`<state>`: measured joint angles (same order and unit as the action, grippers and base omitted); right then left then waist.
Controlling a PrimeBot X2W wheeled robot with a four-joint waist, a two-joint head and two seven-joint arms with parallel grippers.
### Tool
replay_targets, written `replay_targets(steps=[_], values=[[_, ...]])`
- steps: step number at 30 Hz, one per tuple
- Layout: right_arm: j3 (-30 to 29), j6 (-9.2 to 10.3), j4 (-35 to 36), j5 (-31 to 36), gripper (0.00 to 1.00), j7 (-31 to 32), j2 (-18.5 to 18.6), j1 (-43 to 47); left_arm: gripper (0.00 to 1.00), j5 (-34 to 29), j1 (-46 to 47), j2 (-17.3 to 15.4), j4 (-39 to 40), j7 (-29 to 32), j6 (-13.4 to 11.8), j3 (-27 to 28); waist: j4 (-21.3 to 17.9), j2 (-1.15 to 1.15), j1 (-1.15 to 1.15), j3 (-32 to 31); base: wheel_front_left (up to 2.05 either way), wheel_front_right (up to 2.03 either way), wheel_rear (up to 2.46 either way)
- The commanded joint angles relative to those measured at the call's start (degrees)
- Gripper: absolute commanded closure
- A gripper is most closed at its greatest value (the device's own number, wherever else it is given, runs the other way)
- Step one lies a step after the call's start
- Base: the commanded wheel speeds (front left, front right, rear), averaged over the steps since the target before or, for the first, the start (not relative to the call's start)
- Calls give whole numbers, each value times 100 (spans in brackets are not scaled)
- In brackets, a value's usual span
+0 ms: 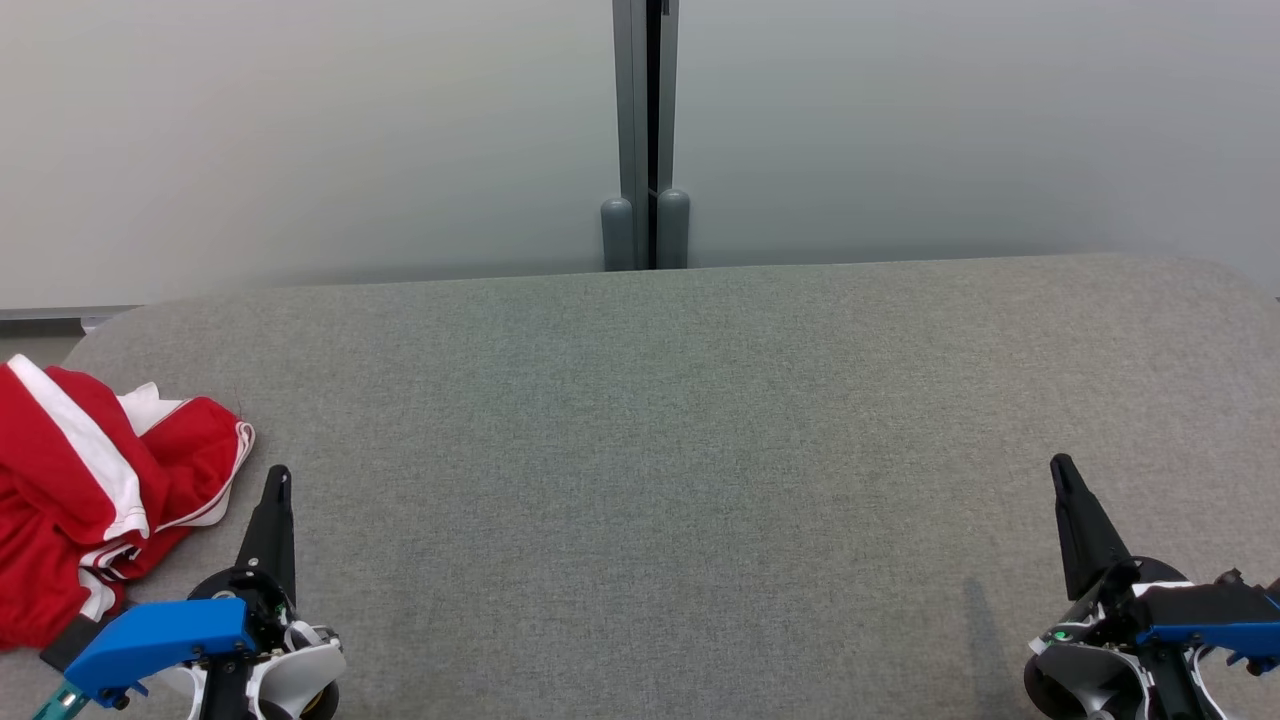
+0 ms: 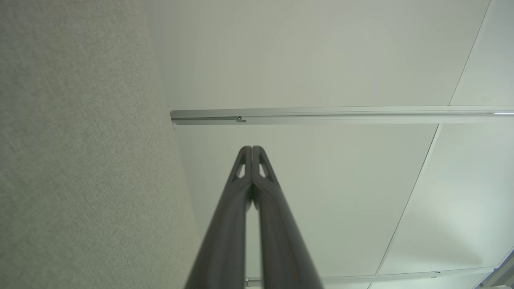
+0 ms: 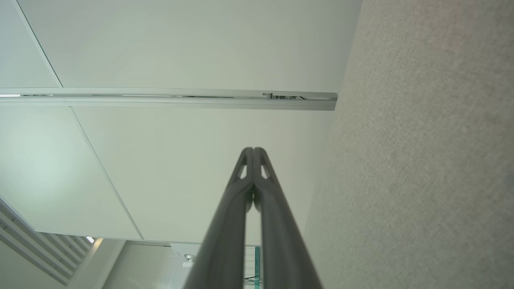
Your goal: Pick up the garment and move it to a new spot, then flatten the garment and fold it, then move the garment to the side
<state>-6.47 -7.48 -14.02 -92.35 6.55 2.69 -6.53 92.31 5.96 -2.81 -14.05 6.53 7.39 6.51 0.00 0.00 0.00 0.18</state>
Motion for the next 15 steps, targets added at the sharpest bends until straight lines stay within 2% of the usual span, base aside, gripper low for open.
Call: replay_targets(steps=[1,15], values=[[-12,-2,18,-16,100,13,38,66,100,21,49,-14,25,20,19,5,0,0,0,0,0,0,0],[-12,-2,18,-16,100,13,38,66,100,21,49,-14,25,20,19,5,0,0,0,0,0,0,0]])
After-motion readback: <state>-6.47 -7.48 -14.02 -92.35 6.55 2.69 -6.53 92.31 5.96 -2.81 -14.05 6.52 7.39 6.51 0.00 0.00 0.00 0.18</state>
